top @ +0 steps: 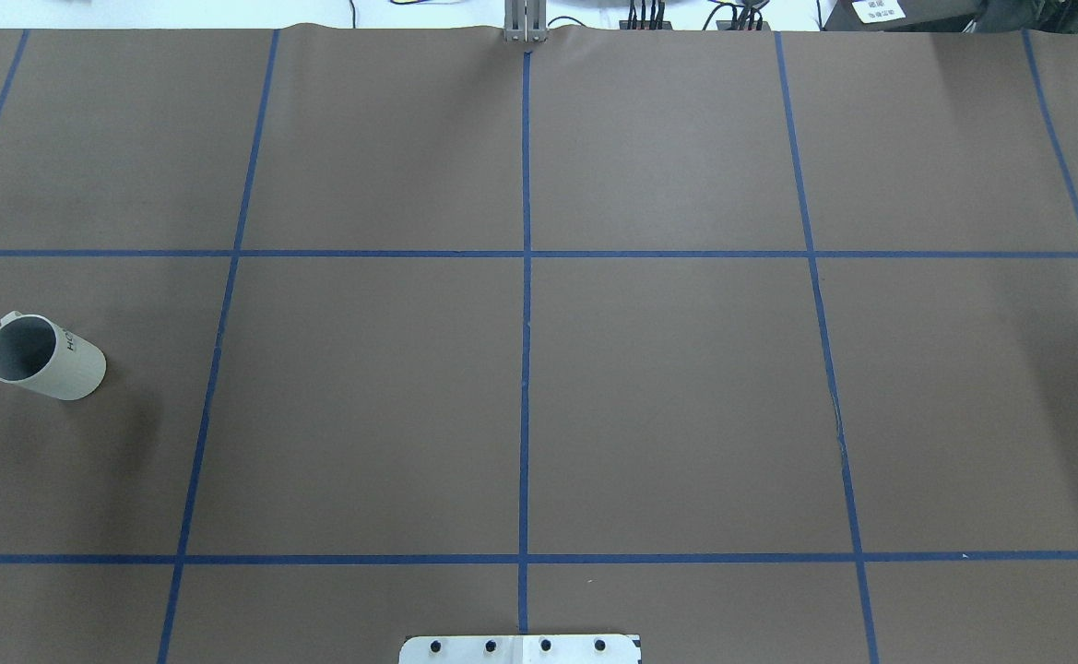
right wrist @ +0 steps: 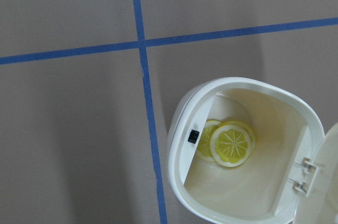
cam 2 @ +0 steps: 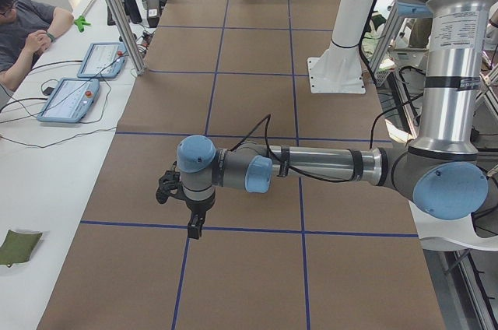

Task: Left arm hands cup to right arm to dump lemon

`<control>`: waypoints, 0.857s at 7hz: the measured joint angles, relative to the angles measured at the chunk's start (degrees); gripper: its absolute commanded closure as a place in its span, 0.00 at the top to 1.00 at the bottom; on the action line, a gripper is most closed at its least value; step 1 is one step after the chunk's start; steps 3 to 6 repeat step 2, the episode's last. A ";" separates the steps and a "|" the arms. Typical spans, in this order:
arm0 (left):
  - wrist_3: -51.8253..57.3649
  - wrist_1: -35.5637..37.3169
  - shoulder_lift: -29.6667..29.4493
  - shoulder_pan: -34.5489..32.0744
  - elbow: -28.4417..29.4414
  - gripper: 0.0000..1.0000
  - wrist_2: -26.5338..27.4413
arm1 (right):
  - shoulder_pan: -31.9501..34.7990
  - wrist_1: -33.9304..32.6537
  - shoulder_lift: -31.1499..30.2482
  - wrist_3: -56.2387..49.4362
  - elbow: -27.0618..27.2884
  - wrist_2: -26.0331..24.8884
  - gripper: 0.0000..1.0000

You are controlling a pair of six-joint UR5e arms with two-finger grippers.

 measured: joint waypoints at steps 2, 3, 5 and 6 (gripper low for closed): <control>0.00 -0.02 -0.06 0.03 0.18 1.00 0.00 | 0.01 0.00 0.03 0.00 0.06 0.01 1.00; 0.00 -0.02 -0.06 0.03 0.18 1.00 0.00 | 0.01 0.00 0.03 0.00 0.06 0.01 1.00; 0.00 -0.02 -0.06 0.03 0.18 1.00 0.00 | 0.01 0.00 0.03 0.00 0.06 0.01 1.00; 0.00 -0.02 -0.06 0.03 0.18 1.00 0.00 | 0.01 0.00 0.03 0.00 0.06 0.01 1.00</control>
